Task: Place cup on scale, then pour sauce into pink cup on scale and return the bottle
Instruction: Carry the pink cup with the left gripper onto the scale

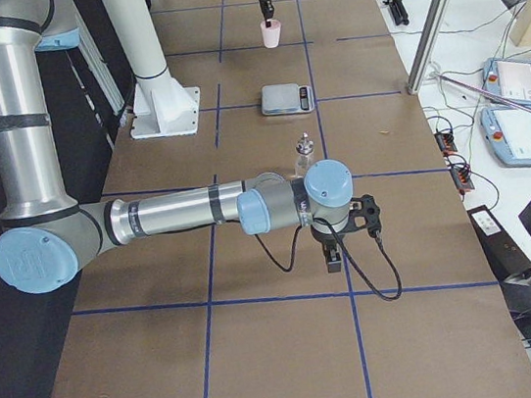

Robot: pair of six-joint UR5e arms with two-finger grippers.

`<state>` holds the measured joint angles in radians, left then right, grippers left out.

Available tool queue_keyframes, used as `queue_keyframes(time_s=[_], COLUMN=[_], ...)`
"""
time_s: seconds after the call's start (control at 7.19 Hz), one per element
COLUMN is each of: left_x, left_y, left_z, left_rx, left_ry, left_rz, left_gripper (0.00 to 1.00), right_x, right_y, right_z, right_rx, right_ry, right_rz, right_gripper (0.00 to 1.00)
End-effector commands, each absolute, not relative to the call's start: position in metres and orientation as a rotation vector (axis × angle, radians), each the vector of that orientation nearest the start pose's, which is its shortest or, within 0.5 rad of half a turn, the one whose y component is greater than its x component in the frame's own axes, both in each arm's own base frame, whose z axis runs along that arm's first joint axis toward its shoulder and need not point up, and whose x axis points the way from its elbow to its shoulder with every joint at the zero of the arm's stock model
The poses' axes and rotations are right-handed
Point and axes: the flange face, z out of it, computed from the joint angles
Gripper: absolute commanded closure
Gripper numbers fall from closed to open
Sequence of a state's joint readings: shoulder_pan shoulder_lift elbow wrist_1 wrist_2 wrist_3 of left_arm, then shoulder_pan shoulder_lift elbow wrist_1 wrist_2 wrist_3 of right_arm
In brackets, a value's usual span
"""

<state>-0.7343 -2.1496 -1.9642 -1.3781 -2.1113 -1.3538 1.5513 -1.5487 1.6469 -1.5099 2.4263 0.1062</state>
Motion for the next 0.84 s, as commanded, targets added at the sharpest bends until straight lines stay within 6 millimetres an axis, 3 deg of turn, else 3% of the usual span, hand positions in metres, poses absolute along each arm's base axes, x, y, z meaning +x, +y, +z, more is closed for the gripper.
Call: queue_keyframes(time_s=[0.0, 0.42, 0.7], left_x=[0.454, 0.505, 0.533], left_y=[-0.475, -0.491, -0.468], left_z=[0.13, 0.133, 0.139], left_rx=[-0.175, -0.181, -0.176], left_ry=[0.901, 0.942, 0.918], left_rz=[-0.316, -0.322, -0.303], left_gripper=[1.0, 1.0, 1.0], right_x=[0.049, 0.048, 0.048], right_y=[-0.509, -0.509, -0.509], right_z=[0.597, 0.598, 0.598], right_rx=[0.096, 0.096, 0.095], right_ry=[-0.857, -0.857, -0.856], right_rz=[0.02, 0.017, 0.018], right_gripper=[0.0, 0.0, 0.0])
